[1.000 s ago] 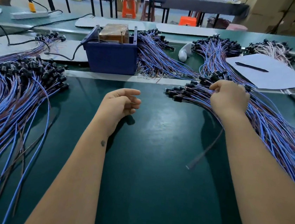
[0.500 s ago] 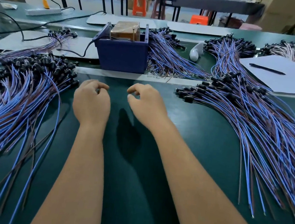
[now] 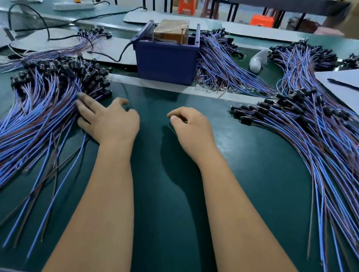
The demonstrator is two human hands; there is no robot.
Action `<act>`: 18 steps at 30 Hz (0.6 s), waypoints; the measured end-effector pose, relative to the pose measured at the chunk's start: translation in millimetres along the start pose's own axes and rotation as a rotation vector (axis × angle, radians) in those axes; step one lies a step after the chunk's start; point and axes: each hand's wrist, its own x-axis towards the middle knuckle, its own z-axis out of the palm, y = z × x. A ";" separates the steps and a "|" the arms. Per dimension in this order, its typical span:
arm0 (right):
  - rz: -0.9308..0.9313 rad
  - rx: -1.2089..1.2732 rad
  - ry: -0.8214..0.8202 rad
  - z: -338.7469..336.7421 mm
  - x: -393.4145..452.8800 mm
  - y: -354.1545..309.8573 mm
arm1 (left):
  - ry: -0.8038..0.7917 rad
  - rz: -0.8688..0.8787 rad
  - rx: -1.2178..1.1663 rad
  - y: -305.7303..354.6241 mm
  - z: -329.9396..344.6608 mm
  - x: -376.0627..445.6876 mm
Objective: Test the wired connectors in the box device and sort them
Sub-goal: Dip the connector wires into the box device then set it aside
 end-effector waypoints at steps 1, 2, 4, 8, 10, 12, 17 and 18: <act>-0.001 -0.002 -0.004 -0.3 -0.6 -0.4 | -0.031 -0.010 0.023 0.1 -1.1 0.6; -0.001 -0.002 -0.007 -0.4 -1.1 -0.5 | -0.045 -0.008 0.046 0.2 -1.3 1.3; -0.001 -0.006 -0.011 -0.7 -1.8 -0.7 | -0.023 0.024 0.059 -0.3 -0.8 2.0; -0.001 -0.033 -0.018 -1.3 -2.6 -1.6 | 0.060 0.148 -0.016 -4.2 1.8 1.6; -0.002 -0.044 -0.018 -1.4 -3.4 -2.2 | 0.065 0.210 -0.077 -3.9 4.3 0.6; 0.000 -0.051 -0.018 -1.1 -3.7 -2.3 | 0.052 0.252 -0.171 -2.0 5.9 -1.2; -0.048 -0.055 0.057 -0.7 -4.6 -4.2 | -0.072 0.370 -0.299 4.9 10.1 -7.3; -0.079 -0.114 0.081 -0.7 -4.5 -4.6 | -0.113 0.400 -0.316 6.8 11.3 -8.2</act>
